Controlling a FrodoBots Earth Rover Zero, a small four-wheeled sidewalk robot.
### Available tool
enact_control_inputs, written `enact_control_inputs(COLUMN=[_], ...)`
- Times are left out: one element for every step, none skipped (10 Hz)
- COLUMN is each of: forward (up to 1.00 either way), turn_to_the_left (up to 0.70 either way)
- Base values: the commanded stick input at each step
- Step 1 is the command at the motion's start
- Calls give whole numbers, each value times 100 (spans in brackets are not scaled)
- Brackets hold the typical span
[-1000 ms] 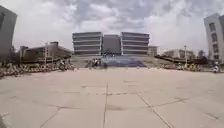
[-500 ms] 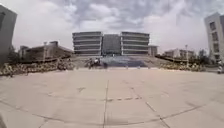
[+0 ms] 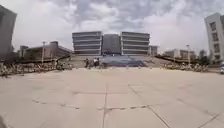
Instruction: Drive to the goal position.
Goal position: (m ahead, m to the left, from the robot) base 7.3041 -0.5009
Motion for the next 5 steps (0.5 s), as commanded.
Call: enact_control_inputs(forward=[70, 70, 70, 70, 70], turn_to_the_left=[0, 0, 0, 0, 0])
